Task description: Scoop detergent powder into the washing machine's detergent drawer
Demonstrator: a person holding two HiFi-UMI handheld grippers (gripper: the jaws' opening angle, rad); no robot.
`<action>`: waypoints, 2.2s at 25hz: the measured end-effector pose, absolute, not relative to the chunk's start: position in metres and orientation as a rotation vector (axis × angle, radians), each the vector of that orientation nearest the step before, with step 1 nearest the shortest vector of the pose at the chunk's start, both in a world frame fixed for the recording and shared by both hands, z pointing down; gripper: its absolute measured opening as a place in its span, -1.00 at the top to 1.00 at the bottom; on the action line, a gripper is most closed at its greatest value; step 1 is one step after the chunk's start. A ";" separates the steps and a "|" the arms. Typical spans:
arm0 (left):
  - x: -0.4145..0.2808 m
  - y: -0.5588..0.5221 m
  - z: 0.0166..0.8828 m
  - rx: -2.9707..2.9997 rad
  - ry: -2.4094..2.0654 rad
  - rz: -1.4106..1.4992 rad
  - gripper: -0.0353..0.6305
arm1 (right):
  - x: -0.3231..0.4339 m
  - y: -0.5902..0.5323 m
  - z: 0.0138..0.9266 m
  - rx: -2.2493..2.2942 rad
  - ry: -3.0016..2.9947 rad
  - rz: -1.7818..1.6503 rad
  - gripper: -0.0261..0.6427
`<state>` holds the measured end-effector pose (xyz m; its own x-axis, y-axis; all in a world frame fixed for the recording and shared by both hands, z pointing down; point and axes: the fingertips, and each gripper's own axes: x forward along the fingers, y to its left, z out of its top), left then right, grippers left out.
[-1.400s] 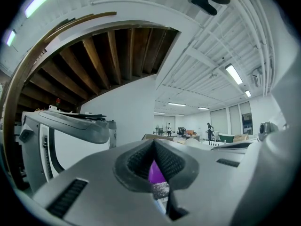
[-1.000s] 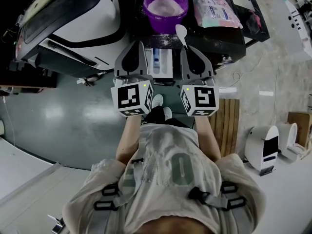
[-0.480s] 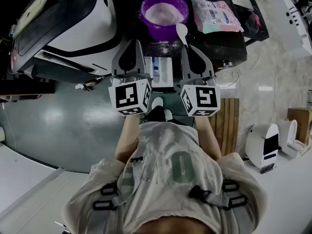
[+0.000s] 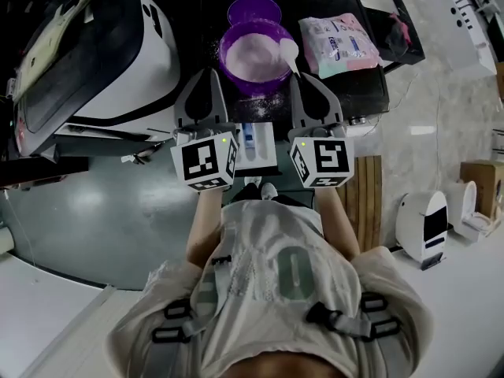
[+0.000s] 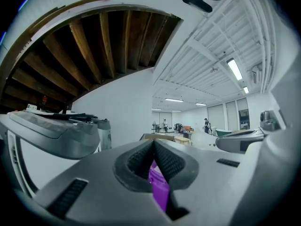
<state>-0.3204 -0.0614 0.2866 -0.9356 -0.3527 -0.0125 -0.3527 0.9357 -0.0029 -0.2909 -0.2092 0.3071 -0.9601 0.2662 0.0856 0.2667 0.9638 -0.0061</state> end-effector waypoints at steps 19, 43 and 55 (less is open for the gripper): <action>-0.349 -0.048 0.274 -0.533 3.087 -0.017 0.83 | -0.331 -0.206 0.298 -0.484 -2.964 -0.157 0.89; -0.332 -0.016 0.293 -0.401 3.100 0.001 0.83 | -0.385 -0.176 0.367 -1.090 -1.917 -1.129 0.89; -0.331 -0.009 0.298 -0.372 3.111 -0.003 0.83 | -0.368 -0.167 0.387 -1.145 -1.753 -1.017 0.89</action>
<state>-0.3312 -0.0093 0.2985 -0.9718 -0.2359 -0.0077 -0.2359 0.9718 -0.0026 -0.3684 -0.1665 0.3872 -0.2785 0.3069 0.9101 0.9424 0.2699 0.1974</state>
